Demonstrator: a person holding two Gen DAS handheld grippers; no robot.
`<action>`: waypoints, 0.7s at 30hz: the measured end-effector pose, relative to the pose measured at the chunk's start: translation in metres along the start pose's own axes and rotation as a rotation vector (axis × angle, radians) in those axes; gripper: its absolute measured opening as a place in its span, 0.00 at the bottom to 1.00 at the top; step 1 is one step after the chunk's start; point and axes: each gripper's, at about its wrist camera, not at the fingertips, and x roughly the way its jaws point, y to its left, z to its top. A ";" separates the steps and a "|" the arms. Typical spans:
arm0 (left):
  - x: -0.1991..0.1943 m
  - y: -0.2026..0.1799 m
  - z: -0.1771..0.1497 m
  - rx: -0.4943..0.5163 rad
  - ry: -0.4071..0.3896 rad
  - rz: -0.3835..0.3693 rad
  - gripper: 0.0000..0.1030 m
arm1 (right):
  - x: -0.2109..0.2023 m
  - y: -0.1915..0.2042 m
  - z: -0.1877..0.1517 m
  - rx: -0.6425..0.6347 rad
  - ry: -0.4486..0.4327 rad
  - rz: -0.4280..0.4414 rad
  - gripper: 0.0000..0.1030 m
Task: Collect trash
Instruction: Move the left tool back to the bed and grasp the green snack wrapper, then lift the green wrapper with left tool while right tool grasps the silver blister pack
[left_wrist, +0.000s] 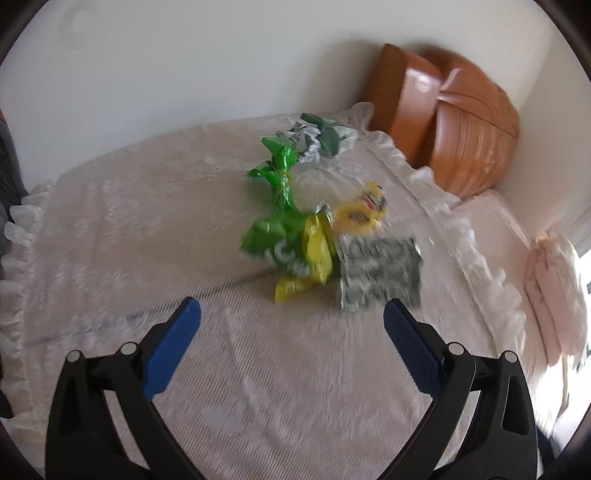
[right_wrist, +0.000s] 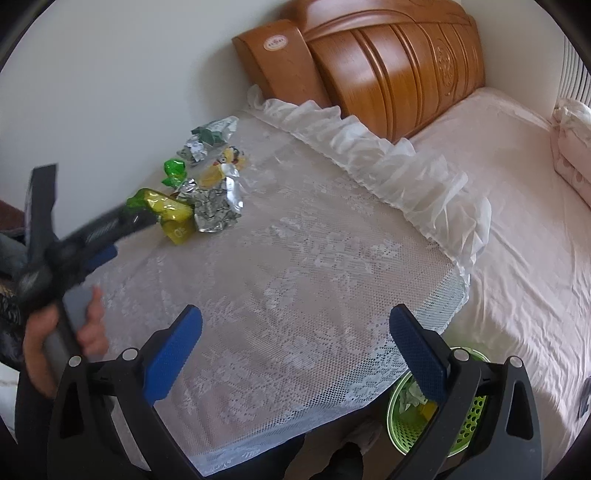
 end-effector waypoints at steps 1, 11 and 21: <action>0.006 -0.002 0.005 -0.010 0.002 0.000 0.90 | 0.002 -0.001 0.001 0.003 0.005 -0.001 0.98; 0.044 -0.006 0.023 -0.066 0.034 0.028 0.47 | 0.015 -0.002 0.009 -0.006 0.025 0.001 0.98; 0.030 0.002 0.021 -0.044 0.019 -0.002 0.42 | 0.028 0.014 0.019 -0.077 0.009 0.001 0.98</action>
